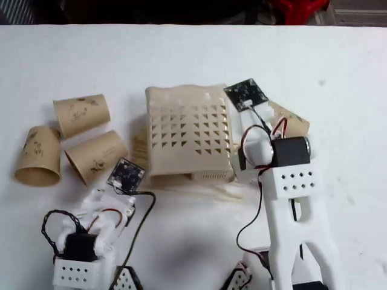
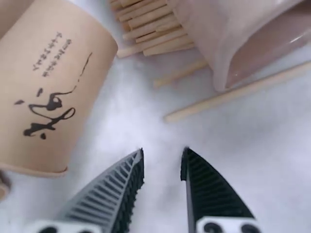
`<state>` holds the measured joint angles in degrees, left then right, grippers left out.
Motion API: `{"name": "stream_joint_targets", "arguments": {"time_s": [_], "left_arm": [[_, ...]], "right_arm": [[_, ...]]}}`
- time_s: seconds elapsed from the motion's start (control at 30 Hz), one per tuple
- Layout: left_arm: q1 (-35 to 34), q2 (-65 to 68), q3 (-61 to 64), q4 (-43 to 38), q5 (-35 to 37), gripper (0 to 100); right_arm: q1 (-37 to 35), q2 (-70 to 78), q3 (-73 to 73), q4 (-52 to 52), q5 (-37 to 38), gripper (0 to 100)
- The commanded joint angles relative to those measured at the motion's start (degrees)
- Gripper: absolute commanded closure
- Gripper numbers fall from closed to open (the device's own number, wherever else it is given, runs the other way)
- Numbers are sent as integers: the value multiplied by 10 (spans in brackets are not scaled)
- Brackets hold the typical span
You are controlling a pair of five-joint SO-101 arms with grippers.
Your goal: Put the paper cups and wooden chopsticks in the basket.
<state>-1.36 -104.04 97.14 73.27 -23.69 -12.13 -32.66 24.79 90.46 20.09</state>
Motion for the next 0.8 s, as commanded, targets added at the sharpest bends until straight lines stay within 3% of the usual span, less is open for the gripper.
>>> {"name": "stream_joint_targets", "arguments": {"time_s": [0.0, 0.37, 0.57, 0.63, 0.77], "left_arm": [[-4, -5, -2, 4, 4, 857], [-5, -5, -2, 4, 4, 857], [-5, -5, -2, 4, 4, 857], [-5, -5, -2, 4, 4, 857], [-5, -5, -2, 4, 4, 857]], "right_arm": [[4, 7, -23, 12, 11, 772], [4, 11, -25, 7, -11, 754], [7, 9, -25, -21, 23, 885], [5, 12, -33, -27, 58, 866], [5, 33, -89, -36, 58, 833]]}}
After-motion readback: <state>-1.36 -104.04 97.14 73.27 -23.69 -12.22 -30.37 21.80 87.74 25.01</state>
